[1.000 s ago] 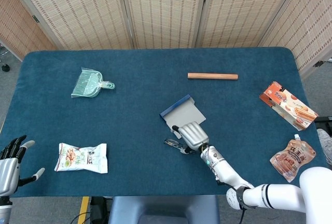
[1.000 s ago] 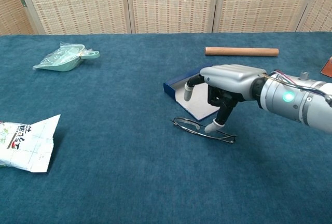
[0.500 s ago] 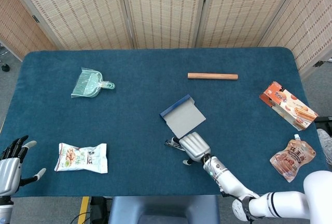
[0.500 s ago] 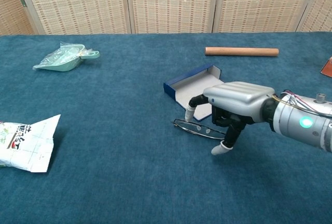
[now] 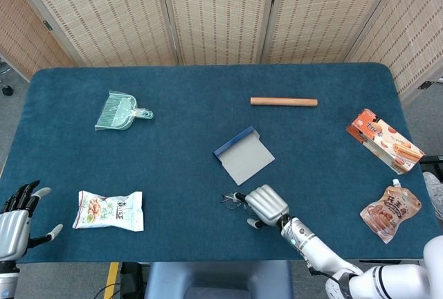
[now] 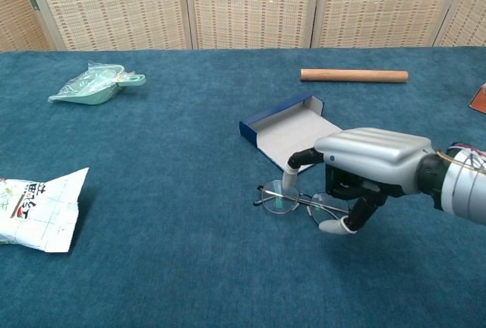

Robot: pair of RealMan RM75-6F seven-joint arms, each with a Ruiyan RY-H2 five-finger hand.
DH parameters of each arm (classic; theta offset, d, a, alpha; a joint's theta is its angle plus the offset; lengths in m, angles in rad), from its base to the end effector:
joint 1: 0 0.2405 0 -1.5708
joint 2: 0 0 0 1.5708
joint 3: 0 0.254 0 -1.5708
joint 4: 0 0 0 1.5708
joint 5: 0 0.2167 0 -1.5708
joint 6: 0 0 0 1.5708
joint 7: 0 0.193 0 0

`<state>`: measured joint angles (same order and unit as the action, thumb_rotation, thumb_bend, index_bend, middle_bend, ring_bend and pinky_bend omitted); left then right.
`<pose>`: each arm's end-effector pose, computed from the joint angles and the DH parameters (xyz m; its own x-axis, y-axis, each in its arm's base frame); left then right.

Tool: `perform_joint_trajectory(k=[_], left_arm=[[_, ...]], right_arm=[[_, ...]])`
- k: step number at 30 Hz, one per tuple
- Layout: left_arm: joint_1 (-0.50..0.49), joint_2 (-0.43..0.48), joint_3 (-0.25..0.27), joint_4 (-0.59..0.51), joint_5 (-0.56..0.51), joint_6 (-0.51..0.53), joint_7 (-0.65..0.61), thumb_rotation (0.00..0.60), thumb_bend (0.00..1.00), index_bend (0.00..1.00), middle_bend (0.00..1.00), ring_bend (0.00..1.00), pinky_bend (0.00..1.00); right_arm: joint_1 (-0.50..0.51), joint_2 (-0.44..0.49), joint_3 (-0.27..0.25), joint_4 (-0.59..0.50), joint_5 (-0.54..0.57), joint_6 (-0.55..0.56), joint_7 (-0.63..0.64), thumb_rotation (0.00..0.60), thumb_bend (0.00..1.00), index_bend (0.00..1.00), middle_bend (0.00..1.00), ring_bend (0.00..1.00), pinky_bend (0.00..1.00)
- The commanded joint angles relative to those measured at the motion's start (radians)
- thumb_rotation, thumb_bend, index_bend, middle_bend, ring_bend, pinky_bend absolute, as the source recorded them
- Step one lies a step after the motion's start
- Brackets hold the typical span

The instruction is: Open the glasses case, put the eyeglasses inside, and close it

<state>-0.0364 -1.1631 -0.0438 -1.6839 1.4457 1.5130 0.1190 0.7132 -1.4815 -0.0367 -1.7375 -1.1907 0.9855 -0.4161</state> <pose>-0.3114 0.2125 0.1380 0.3953 0.0136 0.9184 0.9148 0.0840 -0.3950 -0.1280 -0.2922 -0.0691 0.5191 -0.4071 0.7515 -0.8043 -0.5300 0.2685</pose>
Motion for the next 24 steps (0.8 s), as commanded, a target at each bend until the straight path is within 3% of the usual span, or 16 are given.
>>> perform_joint_trajectory(k=[1, 11, 24], left_arm=[[-0.001, -0.001, 0.000, 0.000, 0.001, -0.001, 0.001, 0.600, 0.20, 0.24, 0.12, 0.11, 0.19], [-0.003, -0.003, 0.000, 0.008, -0.001, -0.006, -0.006, 0.600, 0.20, 0.24, 0.12, 0.11, 0.19], [0.001, -0.002, 0.003, 0.021, 0.003, -0.003, -0.023, 0.600, 0.20, 0.24, 0.12, 0.11, 0.19]], right_arm=[[-0.008, 0.002, 0.009, 0.014, 0.015, 0.010, -0.023, 0.600, 0.27, 0.30, 1.00, 1.00, 1.00], [-0.003, -0.048, 0.061, 0.058, 0.165, -0.024, -0.065, 0.600, 0.27, 0.30, 1.00, 1.00, 1.00], [0.029, -0.117, 0.099, 0.094, 0.232, -0.044, -0.096, 0.600, 0.29, 0.37, 1.00, 1.00, 1.00]])
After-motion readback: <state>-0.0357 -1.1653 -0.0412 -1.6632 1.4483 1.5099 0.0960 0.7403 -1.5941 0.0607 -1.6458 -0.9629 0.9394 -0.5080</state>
